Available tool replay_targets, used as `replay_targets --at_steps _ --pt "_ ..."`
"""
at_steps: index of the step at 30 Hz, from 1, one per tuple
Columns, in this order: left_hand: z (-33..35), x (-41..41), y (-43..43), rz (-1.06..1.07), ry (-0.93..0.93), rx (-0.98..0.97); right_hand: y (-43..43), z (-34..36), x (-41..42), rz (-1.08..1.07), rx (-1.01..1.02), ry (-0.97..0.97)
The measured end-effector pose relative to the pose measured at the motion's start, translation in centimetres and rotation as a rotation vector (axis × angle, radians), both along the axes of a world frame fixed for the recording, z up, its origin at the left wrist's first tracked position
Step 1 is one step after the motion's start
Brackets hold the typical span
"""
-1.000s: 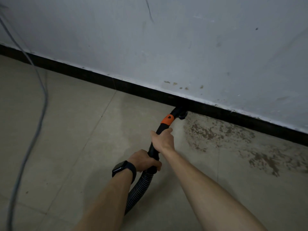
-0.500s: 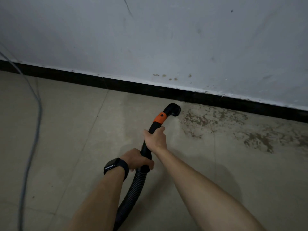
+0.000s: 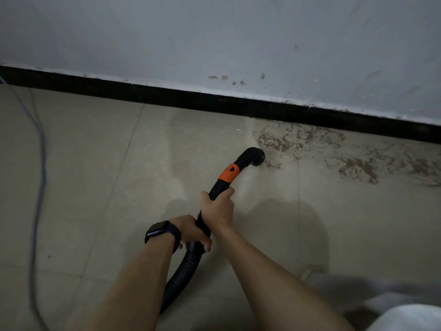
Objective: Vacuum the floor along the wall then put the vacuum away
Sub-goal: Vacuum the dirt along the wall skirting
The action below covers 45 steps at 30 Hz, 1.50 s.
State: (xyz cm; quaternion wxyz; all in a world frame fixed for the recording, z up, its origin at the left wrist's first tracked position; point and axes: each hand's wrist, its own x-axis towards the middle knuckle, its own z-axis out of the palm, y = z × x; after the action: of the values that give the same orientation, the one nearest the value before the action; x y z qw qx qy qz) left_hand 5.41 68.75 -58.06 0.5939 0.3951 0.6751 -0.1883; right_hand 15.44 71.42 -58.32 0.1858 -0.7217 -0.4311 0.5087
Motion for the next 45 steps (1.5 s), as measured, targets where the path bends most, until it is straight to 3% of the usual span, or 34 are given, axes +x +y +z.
replay_targets --at_steps 12,19,45 --pt "-0.4 0.4 -0.7 -0.106 -0.032 -0.055 -1.9 -1.0 1.1 -0.097 0.024 0.019" --pt "-0.3 -0.7 0.6 -0.079 -0.008 0.014 0.2 -1.1 0.1 -0.078 0.032 0.051" --pt "-0.6 1.2 7.1 0.234 -0.128 0.274 11.7 0.4 1.2 0.221 -0.047 0.060"
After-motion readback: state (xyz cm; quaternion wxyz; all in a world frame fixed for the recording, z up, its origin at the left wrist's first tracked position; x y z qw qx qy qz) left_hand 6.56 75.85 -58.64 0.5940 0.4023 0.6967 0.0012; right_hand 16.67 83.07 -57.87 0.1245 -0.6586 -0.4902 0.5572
